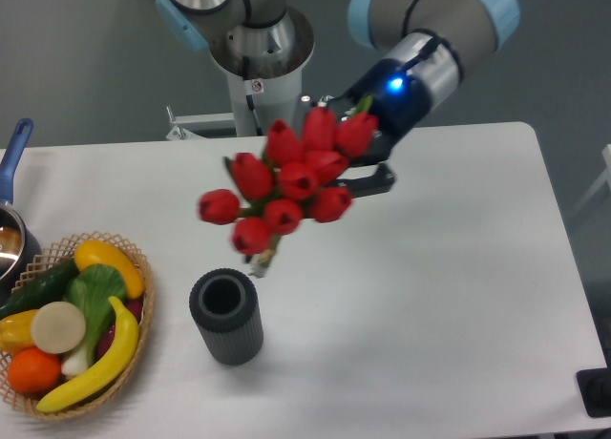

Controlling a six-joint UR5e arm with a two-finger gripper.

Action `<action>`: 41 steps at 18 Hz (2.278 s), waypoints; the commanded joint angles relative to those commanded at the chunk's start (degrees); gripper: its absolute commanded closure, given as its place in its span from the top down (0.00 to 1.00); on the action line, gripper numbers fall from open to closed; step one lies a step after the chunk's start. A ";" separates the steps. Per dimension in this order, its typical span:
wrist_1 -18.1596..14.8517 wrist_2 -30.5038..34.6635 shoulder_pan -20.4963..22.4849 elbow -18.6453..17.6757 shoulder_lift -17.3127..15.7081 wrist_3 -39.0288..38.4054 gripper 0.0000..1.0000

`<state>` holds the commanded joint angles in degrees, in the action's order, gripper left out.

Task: Pick up the flowers from the vase
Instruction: 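Lift the gripped tulips up and out of the black vase, then carry the tulip bunch away from the vase and hold it above the table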

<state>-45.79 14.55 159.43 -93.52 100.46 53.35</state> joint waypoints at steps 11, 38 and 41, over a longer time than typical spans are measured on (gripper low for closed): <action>-0.88 34.84 -0.70 -0.69 -0.62 6.24 0.00; -19.60 65.25 -9.05 6.69 5.89 13.80 0.00; -20.56 65.86 -9.05 6.51 5.80 13.80 0.00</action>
<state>-66.35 80.41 150.38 -87.01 106.26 67.15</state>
